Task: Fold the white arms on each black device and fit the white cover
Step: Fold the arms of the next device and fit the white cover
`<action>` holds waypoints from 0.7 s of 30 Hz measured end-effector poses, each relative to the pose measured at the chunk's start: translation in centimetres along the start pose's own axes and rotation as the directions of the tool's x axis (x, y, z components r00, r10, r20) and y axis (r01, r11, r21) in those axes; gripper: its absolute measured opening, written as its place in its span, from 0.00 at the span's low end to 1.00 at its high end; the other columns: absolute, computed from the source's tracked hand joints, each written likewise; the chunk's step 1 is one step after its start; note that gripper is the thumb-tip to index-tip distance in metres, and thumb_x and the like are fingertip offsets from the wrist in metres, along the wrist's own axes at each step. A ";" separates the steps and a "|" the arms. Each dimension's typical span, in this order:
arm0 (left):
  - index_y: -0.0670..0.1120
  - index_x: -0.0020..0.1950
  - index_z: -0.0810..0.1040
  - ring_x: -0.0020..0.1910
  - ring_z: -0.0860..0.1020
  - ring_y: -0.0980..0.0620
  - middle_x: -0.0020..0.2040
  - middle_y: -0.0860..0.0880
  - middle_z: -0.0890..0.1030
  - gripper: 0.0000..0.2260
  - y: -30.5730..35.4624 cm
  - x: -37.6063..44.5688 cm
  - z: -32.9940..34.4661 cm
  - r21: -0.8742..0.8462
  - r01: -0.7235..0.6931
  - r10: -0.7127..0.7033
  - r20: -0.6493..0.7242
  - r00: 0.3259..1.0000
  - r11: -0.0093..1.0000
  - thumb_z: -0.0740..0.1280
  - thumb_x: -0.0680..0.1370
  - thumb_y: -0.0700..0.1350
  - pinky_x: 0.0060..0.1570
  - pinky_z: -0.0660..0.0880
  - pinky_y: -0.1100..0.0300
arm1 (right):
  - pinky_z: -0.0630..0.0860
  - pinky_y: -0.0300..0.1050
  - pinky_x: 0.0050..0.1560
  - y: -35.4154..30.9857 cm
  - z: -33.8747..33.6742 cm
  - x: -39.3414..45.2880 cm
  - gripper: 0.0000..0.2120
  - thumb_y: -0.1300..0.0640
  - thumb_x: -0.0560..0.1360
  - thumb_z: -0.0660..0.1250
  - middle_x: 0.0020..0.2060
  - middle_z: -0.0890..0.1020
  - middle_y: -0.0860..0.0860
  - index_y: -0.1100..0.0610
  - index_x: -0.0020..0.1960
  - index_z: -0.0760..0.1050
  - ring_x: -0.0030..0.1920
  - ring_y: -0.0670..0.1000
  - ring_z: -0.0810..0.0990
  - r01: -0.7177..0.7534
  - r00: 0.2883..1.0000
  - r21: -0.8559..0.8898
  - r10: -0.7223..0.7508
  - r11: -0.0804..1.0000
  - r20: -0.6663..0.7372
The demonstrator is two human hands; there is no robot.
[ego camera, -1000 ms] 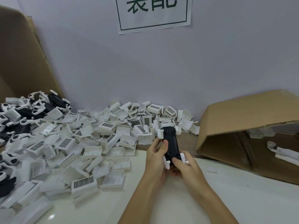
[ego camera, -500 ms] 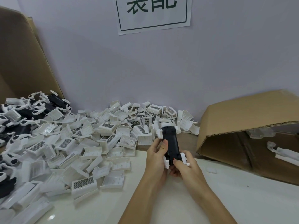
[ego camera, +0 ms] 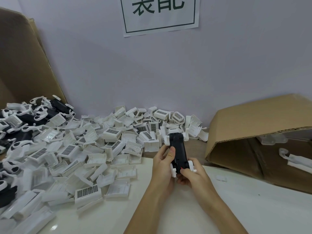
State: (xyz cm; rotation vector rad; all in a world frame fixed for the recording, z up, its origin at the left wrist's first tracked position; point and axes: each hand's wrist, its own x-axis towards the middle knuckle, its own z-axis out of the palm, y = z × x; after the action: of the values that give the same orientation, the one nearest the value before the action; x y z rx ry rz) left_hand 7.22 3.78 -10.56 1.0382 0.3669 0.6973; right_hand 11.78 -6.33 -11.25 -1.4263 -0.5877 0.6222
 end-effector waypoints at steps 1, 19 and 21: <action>0.47 0.48 0.83 0.38 0.77 0.43 0.47 0.39 0.79 0.07 0.0 0.0 0.0 -0.008 0.002 -0.002 -0.001 1.000 1.000 0.66 0.81 0.45 0.29 0.71 0.59 | 0.76 0.38 0.38 0.0 0.0 -0.1 0.13 0.67 0.79 0.61 0.41 0.82 0.55 0.52 0.58 0.74 0.36 0.46 0.81 0.002 1.000 -0.009 -0.002 1.000 0.003; 0.43 0.52 0.82 0.44 0.78 0.38 0.47 0.36 0.80 0.15 0.7 -0.6 0.4 -0.052 0.041 -0.042 -0.025 0.999 0.998 0.70 0.72 0.52 0.32 0.75 0.56 | 0.79 0.37 0.38 -0.4 0.3 -0.3 0.13 0.66 0.78 0.67 0.46 0.83 0.54 0.52 0.58 0.75 0.41 0.49 0.84 0.053 0.997 -0.037 -0.055 0.998 -0.053; 0.42 0.54 0.82 0.45 0.79 0.38 0.47 0.36 0.80 0.17 0.7 -0.5 0.3 -0.063 0.031 -0.034 -0.039 0.999 0.998 0.69 0.72 0.52 0.37 0.76 0.53 | 0.79 0.38 0.39 -0.4 0.3 -0.3 0.13 0.66 0.78 0.68 0.47 0.83 0.54 0.53 0.59 0.75 0.43 0.50 0.85 0.063 0.997 -0.044 -0.066 0.997 -0.049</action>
State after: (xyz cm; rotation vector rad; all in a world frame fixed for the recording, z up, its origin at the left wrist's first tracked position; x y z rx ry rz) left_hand 6.77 3.49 -9.82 0.9582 0.3935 0.6969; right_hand 11.36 -6.33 -10.87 -1.4527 -0.6081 0.5242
